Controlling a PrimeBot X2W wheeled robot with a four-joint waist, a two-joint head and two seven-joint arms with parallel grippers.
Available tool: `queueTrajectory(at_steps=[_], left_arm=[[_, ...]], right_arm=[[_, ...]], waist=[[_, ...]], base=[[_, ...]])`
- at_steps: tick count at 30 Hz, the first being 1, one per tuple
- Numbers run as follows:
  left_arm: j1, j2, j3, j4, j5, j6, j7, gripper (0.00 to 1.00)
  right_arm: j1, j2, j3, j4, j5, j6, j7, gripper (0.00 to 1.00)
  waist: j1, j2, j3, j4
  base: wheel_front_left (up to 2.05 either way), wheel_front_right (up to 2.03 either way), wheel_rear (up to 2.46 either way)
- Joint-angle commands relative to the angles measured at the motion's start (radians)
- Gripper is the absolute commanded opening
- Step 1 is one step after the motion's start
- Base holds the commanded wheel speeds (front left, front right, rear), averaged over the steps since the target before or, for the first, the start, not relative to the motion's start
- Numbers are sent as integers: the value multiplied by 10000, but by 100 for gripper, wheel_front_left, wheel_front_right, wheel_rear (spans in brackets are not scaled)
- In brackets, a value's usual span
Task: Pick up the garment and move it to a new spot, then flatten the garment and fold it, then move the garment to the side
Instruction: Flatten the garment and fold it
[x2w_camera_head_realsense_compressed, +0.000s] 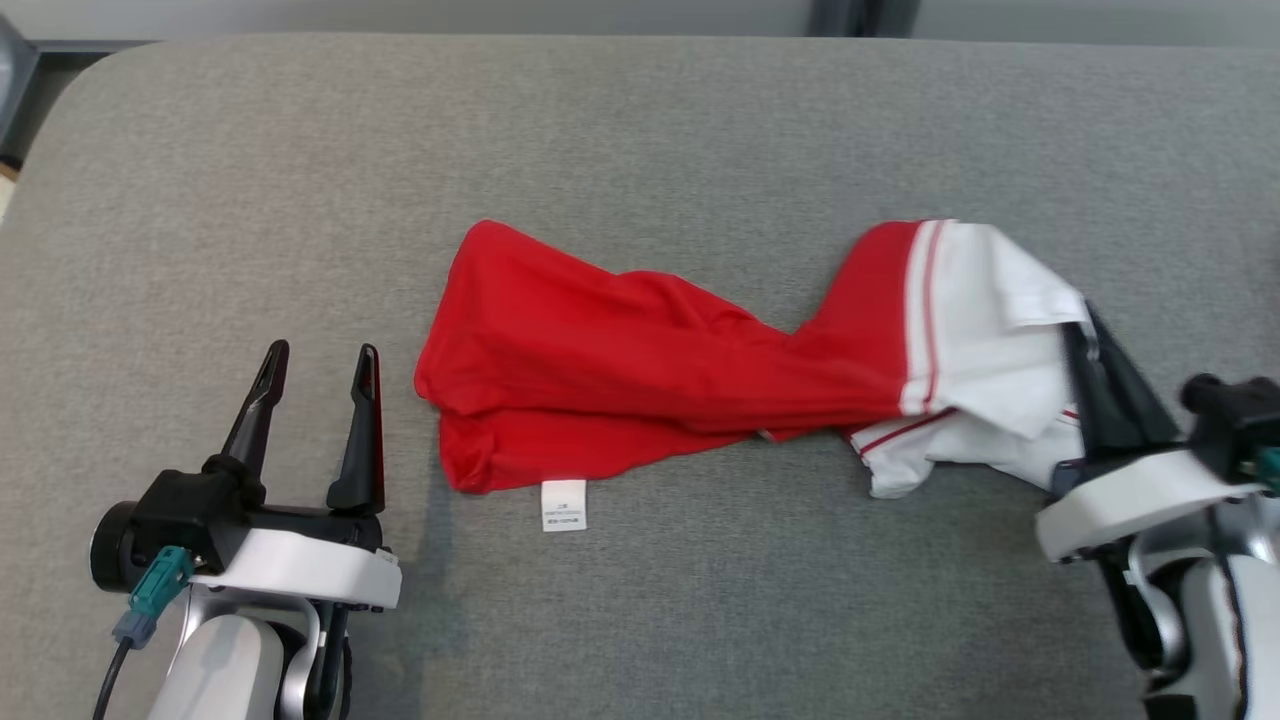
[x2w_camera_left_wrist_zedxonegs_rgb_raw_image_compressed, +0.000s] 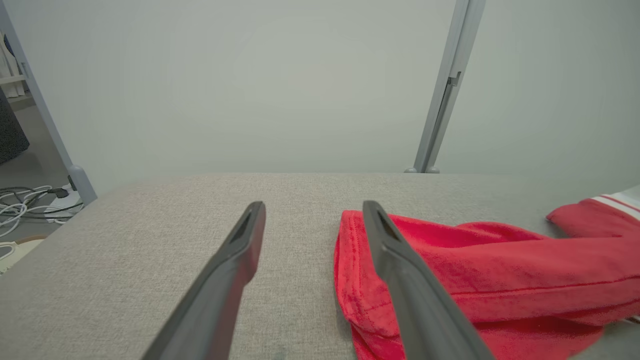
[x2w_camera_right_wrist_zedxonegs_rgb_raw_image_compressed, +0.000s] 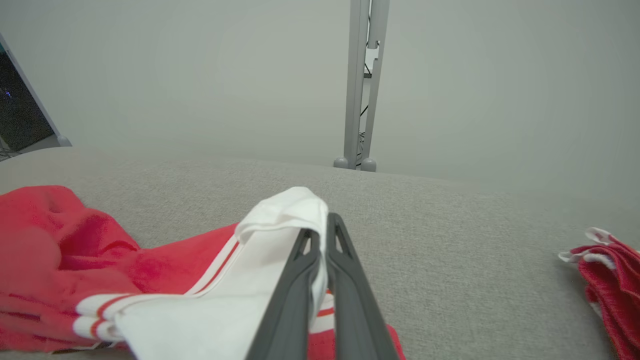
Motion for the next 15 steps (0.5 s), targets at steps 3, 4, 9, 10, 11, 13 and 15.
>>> queueTrajectory(at_steps=[3,4,9,10,11,13,15], left_arm=[[-105,89,33,12,88,-50,-12,100],[-120,103,42,17,100,-60,-11,100],[-226,145,-17,48,105,-108,-11,100],[-241,154,-33,52,112,-114,-11,100],[-247,163,-44,60,120,-113,-11,100],[-249,167,-61,68,122,-118,-11,100],[-236,183,-72,67,123,-89,-12,100]], right_arm=[[449,207,-1123,-316,147,1,-185,0],[538,245,-1418,-345,195,1,-225,0],[1001,455,-2572,59,627,1,-339,0],[1035,470,-2693,263,694,1,-393,0],[1078,489,-2773,536,839,1,-427,0],[1079,506,-2774,795,993,1,-539,0],[1020,506,-2712,1433,1238,-1,-683,0]], waist=[[0,0,7,-411],[0,0,13,-481],[0,0,68,-683],[0,0,88,-712],[0,0,101,-738],[0,0,108,-756],[0,0,123,-812]], base=[[0,0,0],[0,0,0],[0,0,0],[0,0,0],[0,0,0],[0,0,0],[0,0,0]])
